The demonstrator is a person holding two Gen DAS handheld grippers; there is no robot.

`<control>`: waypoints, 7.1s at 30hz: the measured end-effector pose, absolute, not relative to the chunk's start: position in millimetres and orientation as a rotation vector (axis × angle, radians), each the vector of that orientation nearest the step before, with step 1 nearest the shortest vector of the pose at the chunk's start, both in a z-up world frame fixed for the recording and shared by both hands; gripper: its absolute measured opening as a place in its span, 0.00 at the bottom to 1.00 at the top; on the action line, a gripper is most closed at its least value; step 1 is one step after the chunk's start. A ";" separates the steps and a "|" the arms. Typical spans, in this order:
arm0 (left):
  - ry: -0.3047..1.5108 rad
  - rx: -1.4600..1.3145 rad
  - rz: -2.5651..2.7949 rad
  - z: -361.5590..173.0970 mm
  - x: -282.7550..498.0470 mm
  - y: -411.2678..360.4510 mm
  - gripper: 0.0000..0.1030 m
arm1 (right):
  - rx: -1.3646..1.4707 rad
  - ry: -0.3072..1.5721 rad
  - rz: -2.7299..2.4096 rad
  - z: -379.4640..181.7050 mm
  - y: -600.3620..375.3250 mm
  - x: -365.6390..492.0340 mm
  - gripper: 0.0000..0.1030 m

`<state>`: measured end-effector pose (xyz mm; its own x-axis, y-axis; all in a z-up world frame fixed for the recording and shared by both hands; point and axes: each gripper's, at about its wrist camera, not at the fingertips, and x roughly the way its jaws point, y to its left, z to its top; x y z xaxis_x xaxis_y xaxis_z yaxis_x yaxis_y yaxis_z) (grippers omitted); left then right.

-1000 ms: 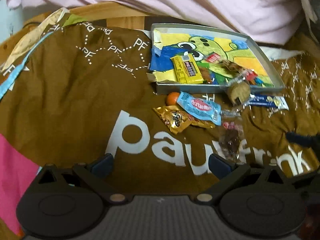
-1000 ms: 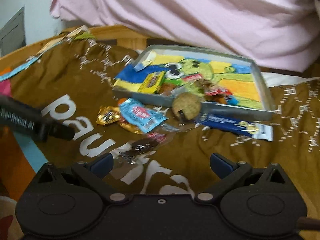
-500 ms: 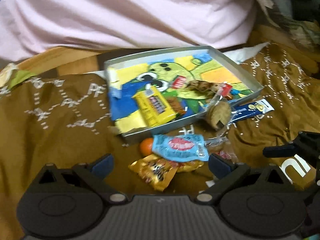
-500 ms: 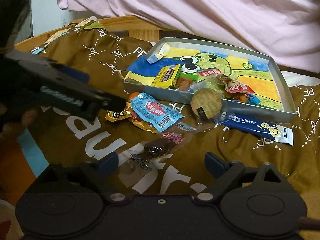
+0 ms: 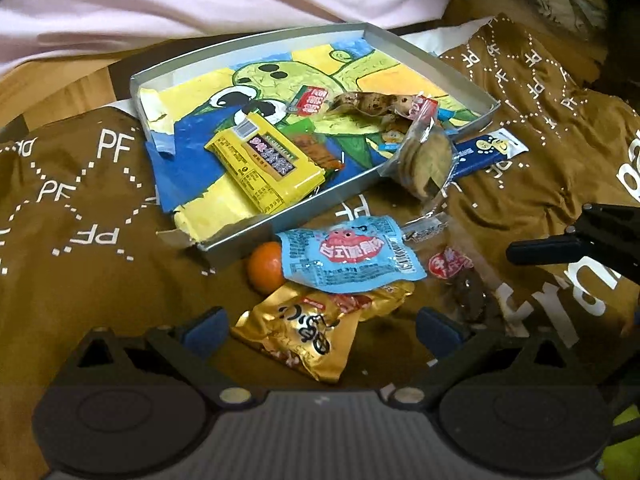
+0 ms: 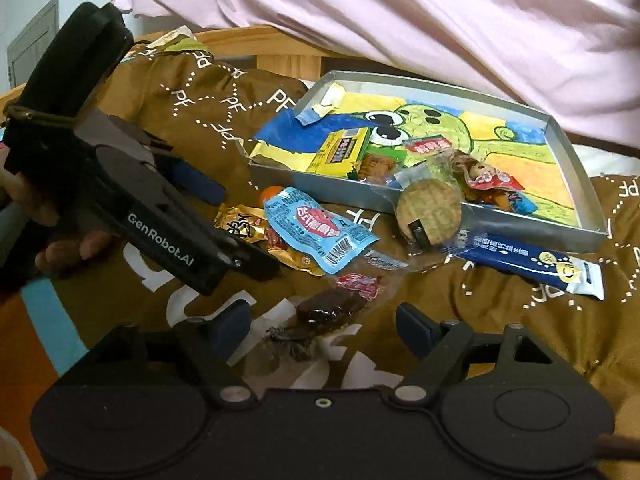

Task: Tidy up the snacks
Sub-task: 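Move the left tool to the gold duck-snack packet while the right tool reaches the dark jerky strip, then close the left tool on the gold packet while the right tool grasps the jerky strip, then carry both snacks over the tray and open both tools to drop them, then raise both open tools out of the tray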

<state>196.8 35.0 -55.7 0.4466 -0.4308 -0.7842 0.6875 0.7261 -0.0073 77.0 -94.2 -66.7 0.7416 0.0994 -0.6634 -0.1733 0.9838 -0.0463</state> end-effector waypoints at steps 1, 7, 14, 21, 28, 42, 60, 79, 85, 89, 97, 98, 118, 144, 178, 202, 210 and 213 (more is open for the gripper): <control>0.857 0.350 -0.705 -56.5 197.9 32.8 0.94 | -0.102 0.725 0.143 -68.1 -93.6 80.2 0.79; 0.866 0.420 -0.701 -62.0 200.4 21.9 0.86 | -0.065 0.783 0.079 -75.6 -95.5 95.5 0.73; 0.915 0.397 -0.744 -58.1 195.2 24.3 0.63 | -0.067 0.841 0.048 -69.7 -99.2 96.2 0.43; 0.960 0.356 -0.779 -52.8 184.9 21.6 0.65 | -0.124 0.859 0.051 -55.9 -107.0 79.5 0.36; 0.940 0.412 -0.832 -59.1 181.0 8.0 0.88 | -0.023 0.879 0.024 -54.9 -126.6 83.9 0.56; 0.954 0.331 -0.839 -62.9 192.2 19.0 0.69 | 0.313 0.948 0.041 -58.3 -162.9 103.9 0.59; 1.040 0.238 -0.638 -46.1 156.1 2.8 0.56 | 0.374 0.951 0.065 -54.1 -165.9 100.3 0.20; 1.002 0.094 -0.452 -8.3 92.0 3.2 0.56 | 0.409 0.836 0.054 -15.0 -192.9 50.7 0.12; 0.912 0.064 -0.410 13.2 82.5 7.5 0.56 | 0.418 0.791 0.045 -7.0 -195.6 40.8 0.12; 0.853 0.014 -0.376 25.2 86.5 17.7 0.56 | 0.416 0.736 0.045 2.9 -197.5 35.7 0.12; 0.772 -0.097 -0.284 39.4 116.3 39.7 0.56 | 0.427 0.599 0.053 19.4 -204.1 46.5 0.12; 0.764 -0.117 -0.276 40.7 121.6 42.7 0.56 | 0.420 0.584 0.051 21.4 -204.6 49.2 0.12; 0.536 -0.159 -0.192 29.4 211.2 27.1 0.56 | 0.238 0.425 0.090 18.0 -198.9 143.4 0.12; 0.609 -0.151 -0.232 -31.4 267.8 8.2 0.56 | 0.263 0.530 0.074 -52.2 -192.7 238.7 0.12; 0.491 -0.311 -0.210 13.2 237.3 38.5 1.00 | 0.285 0.321 0.045 -5.2 -207.4 190.6 0.99; 0.346 -0.145 -0.258 70.4 132.6 29.3 1.00 | 0.232 0.260 0.056 40.1 -210.2 73.0 0.99; 0.383 -0.161 -0.272 68.5 104.8 32.8 1.00 | 0.208 0.271 0.078 45.8 -205.1 33.8 0.99; 0.408 -0.151 -0.263 62.6 94.8 34.6 1.00 | 0.186 0.295 0.080 44.9 -203.6 21.9 0.99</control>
